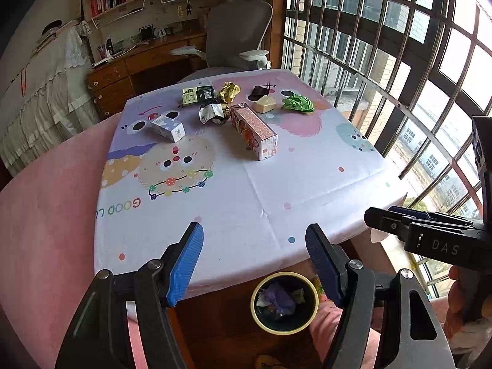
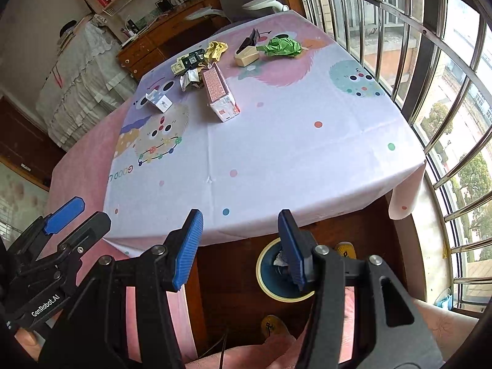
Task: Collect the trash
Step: 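Raise both tools back toward the table, then grasp the green crumpled paper with the right gripper while the left gripper grasps the pink juice carton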
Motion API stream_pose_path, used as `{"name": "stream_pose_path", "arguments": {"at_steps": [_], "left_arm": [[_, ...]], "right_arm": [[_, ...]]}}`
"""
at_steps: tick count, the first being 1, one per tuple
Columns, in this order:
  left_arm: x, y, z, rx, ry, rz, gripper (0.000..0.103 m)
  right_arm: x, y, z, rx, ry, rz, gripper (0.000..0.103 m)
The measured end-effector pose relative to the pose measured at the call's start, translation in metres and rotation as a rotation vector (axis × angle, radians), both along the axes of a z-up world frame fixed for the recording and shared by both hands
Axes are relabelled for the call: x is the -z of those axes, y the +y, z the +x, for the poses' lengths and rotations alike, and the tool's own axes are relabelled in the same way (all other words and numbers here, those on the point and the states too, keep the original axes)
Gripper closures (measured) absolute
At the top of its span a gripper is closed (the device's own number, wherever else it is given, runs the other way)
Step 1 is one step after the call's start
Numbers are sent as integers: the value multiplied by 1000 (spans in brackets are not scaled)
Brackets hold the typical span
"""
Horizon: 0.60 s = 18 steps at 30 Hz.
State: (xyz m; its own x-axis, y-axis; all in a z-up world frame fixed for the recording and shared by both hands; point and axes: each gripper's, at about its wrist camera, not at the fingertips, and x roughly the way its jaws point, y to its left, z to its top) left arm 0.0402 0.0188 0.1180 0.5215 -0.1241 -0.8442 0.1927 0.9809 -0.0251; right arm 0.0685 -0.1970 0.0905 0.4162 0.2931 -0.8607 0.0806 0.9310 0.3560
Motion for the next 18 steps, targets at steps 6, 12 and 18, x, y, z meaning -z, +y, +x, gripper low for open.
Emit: {"name": "stream_pose_path", "arguments": {"at_steps": [6,12,18], "left_arm": [[23,-19,87,-74,28,18,33],[46,-46,188,-172,110,-3,33],[84,-64,276,-303,196,-34,33]], "right_arm": [[25,-32,93,-20,16,18,55],[44,-64,203,-97,40,19,55],[59,-96,298,-149,44,2,55]]}}
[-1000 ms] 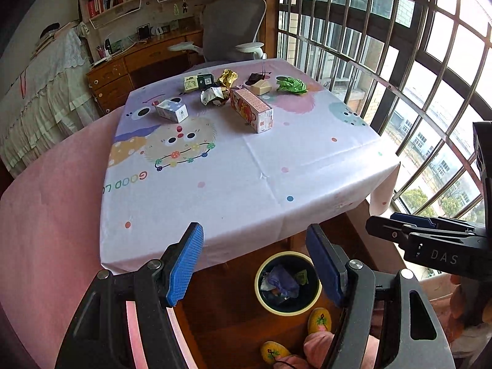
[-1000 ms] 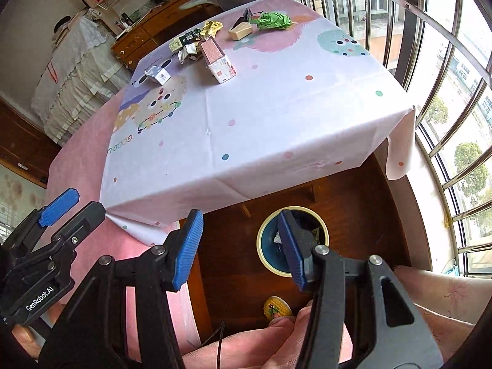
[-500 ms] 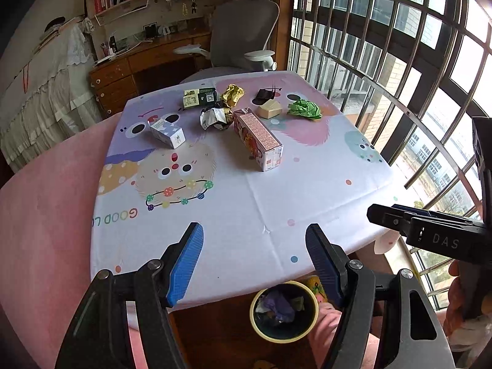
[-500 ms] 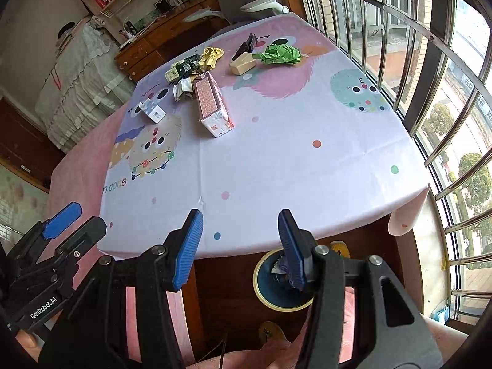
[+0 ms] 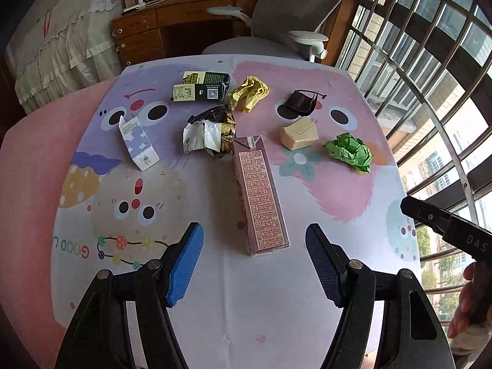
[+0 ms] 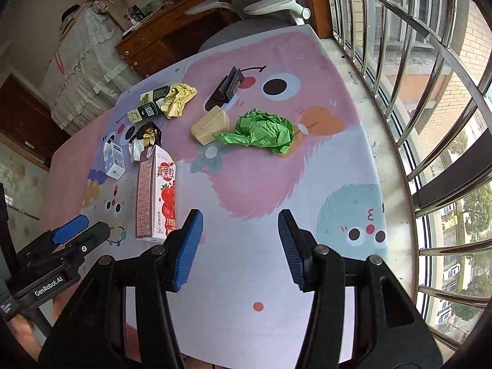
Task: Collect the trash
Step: 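Grasp the green crumpled paper with the right gripper while the left gripper grasps the pink juice carton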
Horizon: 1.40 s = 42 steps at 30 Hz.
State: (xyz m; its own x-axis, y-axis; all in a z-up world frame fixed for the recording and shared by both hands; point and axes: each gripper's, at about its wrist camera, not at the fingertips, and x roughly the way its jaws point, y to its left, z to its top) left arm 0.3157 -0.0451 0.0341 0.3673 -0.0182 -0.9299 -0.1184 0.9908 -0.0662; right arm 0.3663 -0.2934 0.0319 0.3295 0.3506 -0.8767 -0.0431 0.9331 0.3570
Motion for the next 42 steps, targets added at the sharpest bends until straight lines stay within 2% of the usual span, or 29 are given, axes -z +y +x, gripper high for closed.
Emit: {"name": "stream_pose_path", "arguments": {"at_steps": [5,10,11,13,16,20,23,25,27,28,29,33,42], "left_arm": [[36,-2,43,-74,63,7,33],[69,2,59,-128,128,11,33],[74,2,62,-137,138,9,33],[82,4,64,-156,154,5,33],[91,6,67,-173,172,10,33],[99,8,69,-184,189,33,33],[107,10,69,-196,221,35,35],[112,12,69,-212,247,33,40],[116,14,67,-223,272,34,47],[118,14,66,-223,281,38,54],[120,14,65,-218,287,46,58],[115,10,59,-199,247,57,63],[80,6,29,-169,175,58,64]], "right_arm": [[19,-18,69,-14,20,6,55],[43,-14,115,-34,55,21,52],[49,-11,120,-48,61,28,50],[60,-3,133,-95,66,22,42],[71,16,143,-201,32,-51,40],[87,40,141,-316,11,-124,39],[99,43,141,-326,46,-101,39],[106,47,140,-329,69,-91,38],[106,52,138,-340,56,-104,39],[105,53,137,-342,48,-107,41],[104,54,135,-346,51,-97,49],[100,56,126,-341,49,-103,57],[76,59,78,-334,49,-91,59]]}}
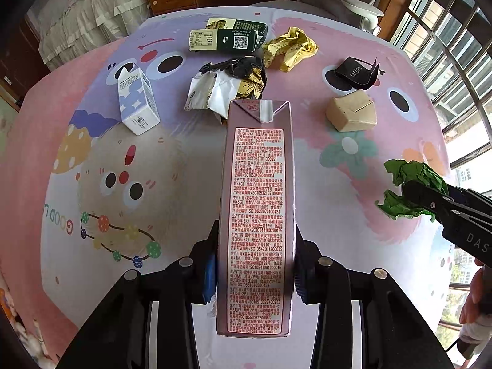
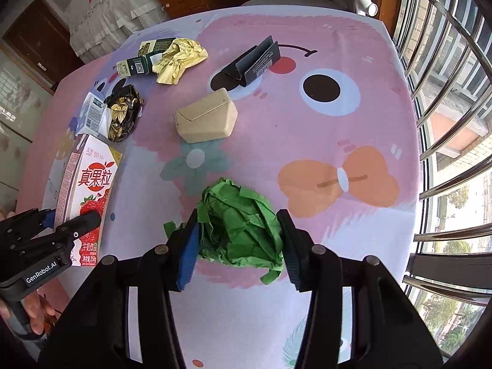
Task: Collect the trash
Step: 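Grasp the green crumpled paper with the right gripper while the left gripper grasps the pink juice carton, then carry the green paper and pink carton down over the trash bin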
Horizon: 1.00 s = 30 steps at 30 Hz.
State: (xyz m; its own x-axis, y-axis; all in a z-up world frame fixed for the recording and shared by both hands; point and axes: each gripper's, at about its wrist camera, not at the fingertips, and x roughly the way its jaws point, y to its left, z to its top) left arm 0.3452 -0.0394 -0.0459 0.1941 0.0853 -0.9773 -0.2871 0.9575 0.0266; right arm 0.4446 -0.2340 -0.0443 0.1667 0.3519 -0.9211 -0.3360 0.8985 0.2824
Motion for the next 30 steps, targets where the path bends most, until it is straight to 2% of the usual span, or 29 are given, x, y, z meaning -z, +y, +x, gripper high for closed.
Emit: {"name": "stream_pose_path", "arguments": {"at_steps": [10,16,23,27,30], "left_arm": [[-64,10,-85,99,-111,20,64],[-95,36,-157,194,-179,15,64],[-116,77,-259,303,-216,5,64],[-122,96,-315,345,-229,10,64],[-120,108,-348,360,-216,-17,64]], "right_arm": [[-40,19,-86,19,18,39,59],[-57,40,-157,100,4,35,59],[-76,77,-256,230,-20,28,59],[-76,92,-311,307,-3,26,59],[-71,97,-350,359,36,17,59]]}}
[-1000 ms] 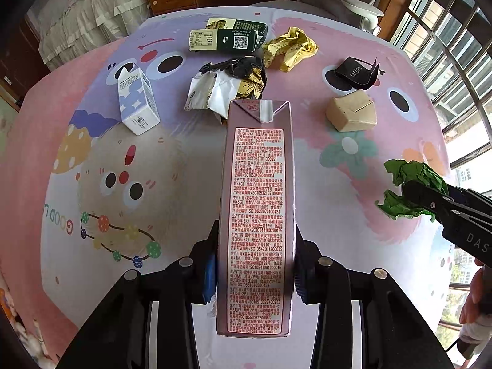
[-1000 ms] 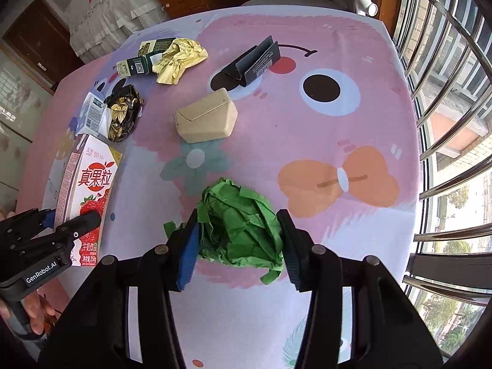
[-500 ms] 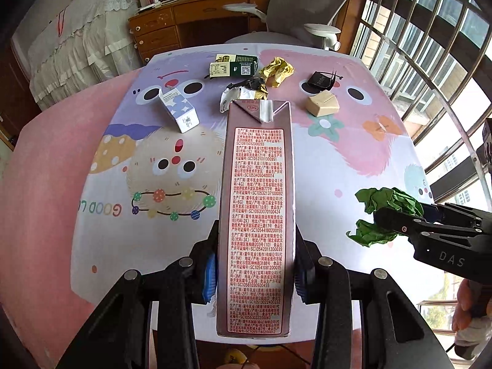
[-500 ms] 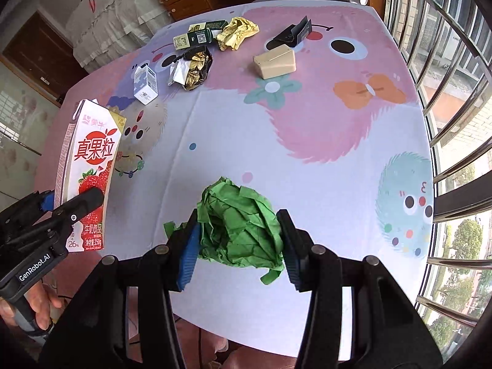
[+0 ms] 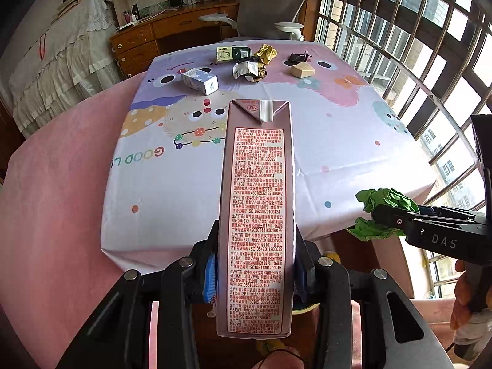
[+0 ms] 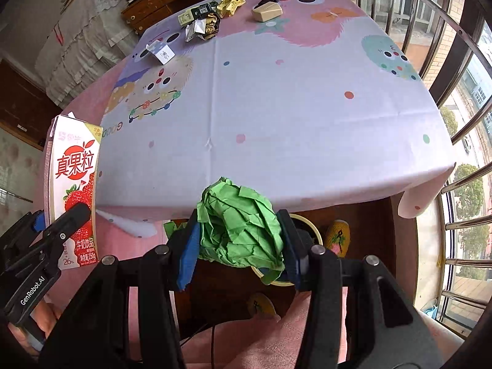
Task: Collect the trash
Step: 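Carry the green paper and pink carton down over the trash bin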
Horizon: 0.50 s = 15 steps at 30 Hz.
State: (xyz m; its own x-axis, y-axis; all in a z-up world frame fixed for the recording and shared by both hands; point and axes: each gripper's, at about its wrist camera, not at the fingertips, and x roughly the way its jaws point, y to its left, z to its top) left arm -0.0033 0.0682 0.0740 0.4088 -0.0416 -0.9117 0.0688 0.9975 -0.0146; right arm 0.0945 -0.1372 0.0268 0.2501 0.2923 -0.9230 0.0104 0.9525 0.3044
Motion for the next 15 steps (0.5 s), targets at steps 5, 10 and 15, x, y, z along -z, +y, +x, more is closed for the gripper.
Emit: {"name": "stream_pose_path", "arguments": {"at_steps": [5,10,15], "left_arm": [[10,4,-43,37,34,-21,64],[28,0,-61,49,64,-64,64],[67,-3,-76,23,134,-133,64]], "right_arm": [[10,-2,-47,28,55,-44,59],[27,-7,-75,31,107,-89,59],[63,-14,-91,66,166,-90,59]]}}
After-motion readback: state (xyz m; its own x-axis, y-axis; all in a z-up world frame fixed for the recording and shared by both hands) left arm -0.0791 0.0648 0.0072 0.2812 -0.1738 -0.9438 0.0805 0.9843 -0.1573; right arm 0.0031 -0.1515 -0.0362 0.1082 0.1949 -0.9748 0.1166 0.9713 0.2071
